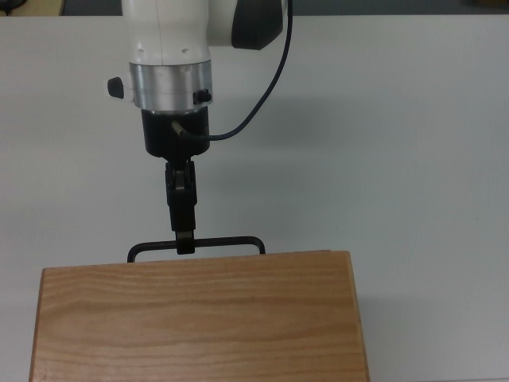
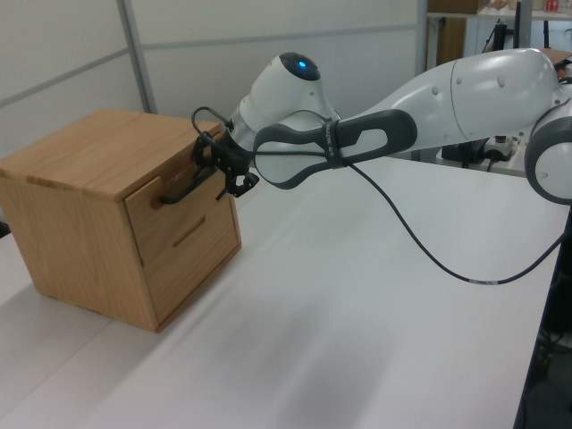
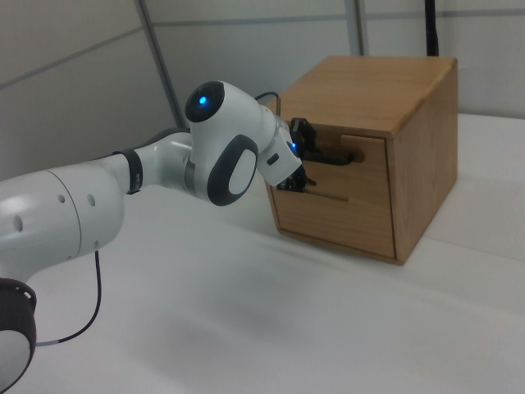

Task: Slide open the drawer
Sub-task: 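Pull the handle outward, sliding the upper drawer out of the cabinet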

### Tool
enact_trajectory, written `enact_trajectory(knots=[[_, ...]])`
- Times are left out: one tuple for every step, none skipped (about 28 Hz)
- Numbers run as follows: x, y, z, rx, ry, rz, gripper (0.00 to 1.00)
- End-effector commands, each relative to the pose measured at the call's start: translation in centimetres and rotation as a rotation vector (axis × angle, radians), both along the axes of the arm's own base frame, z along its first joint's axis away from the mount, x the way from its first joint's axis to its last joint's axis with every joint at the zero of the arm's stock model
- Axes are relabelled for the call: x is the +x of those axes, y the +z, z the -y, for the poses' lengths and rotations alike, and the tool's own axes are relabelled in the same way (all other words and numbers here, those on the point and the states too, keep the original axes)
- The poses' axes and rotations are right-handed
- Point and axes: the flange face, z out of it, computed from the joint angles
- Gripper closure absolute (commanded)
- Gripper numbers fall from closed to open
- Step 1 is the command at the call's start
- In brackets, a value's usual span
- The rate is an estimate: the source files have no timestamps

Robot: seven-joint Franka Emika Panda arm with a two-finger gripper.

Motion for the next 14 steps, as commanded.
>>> enact_trajectory(knots=[[0.4, 0.3, -0.5, -0.054, 0.03, 0.022, 0.87], [0.4, 0.3, -1.3, -0.062, 0.043, 0.023, 0.93], [0.4, 0.3, -1.5, -0.064, 0.047, 0.023, 0.95], [0.4, 0.3, -1.6, -0.064, 0.049, 0.023, 0.98], [0.4, 0.3, -1.6, -0.064, 0.049, 0.023, 1.0], [0.4, 0.3, -1.6, -0.067, 0.051, 0.023, 1.0], [0.4, 0.2, -1.4, -0.068, 0.048, 0.021, 1.0], [0.3, 0.5, -1.4, -0.069, 0.048, 0.025, 1.0], [0.3, 0.5, -1.4, -0.071, 0.049, 0.025, 1.0], [0.3, 0.6, -1.4, -0.074, 0.05, 0.025, 1.0], [0.3, 0.7, -1.4, -0.077, 0.051, 0.027, 1.0], [0.2, 0.9, -1.5, -0.081, 0.052, 0.03, 1.0], [0.1, 1.2, -1.5, -0.087, 0.054, 0.033, 1.0], [0.1, 1.3, -1.5, -0.087, 0.054, 0.033, 1.0]])
